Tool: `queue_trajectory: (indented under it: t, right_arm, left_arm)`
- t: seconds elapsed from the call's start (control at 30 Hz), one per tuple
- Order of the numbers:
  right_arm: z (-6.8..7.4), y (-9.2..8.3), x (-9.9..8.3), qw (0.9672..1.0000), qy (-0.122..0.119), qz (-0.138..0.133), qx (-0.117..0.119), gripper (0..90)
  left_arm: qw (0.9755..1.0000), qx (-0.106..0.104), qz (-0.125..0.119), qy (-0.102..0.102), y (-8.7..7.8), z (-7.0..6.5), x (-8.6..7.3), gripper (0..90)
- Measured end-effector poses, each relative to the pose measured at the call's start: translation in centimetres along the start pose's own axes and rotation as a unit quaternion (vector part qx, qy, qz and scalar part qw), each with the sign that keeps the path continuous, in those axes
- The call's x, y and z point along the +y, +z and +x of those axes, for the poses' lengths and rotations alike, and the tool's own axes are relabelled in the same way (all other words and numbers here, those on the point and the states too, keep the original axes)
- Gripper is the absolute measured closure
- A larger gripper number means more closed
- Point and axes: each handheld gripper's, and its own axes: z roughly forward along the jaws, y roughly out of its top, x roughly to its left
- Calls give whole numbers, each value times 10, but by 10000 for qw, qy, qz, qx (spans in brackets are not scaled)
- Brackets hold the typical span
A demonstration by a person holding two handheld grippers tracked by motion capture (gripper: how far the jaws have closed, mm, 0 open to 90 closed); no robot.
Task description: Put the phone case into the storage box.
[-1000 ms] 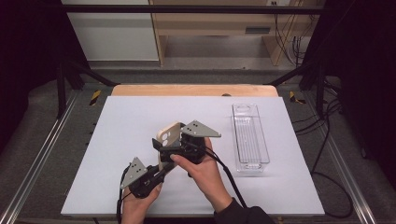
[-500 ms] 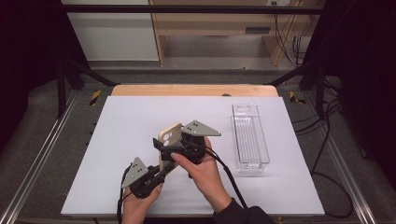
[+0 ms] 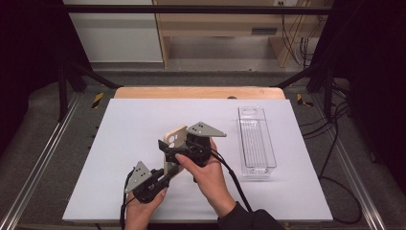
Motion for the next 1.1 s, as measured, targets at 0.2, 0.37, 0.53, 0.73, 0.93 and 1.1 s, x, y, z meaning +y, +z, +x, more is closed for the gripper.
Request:
queue_trajectory:
  t: [0.2,0.37,0.53,0.73,0.93,1.1]
  right_arm:
    - [-10,-2,8,9998,-16,-21,-207,106]
    - [-23,-7,16,9989,-97,-27,-469,107]
    - [-36,-12,24,9974,-174,-49,-697,106]
    - [-59,-25,38,9940,-215,-100,-1065,106]
    - [-77,-38,51,9910,-216,-175,-1308,106]
    - [-94,-53,67,9872,-207,-331,-1548,106]
  left_arm:
    - [9992,292,-165,209,1,0,3,463]
    - [9990,360,-108,223,1,4,3,302]
    - [9989,418,29,212,0,10,2,210]
    - [9980,540,67,333,-7,22,4,93]
    - [9966,726,19,402,-19,39,6,60]
    - [9950,874,-6,482,-28,47,6,54]
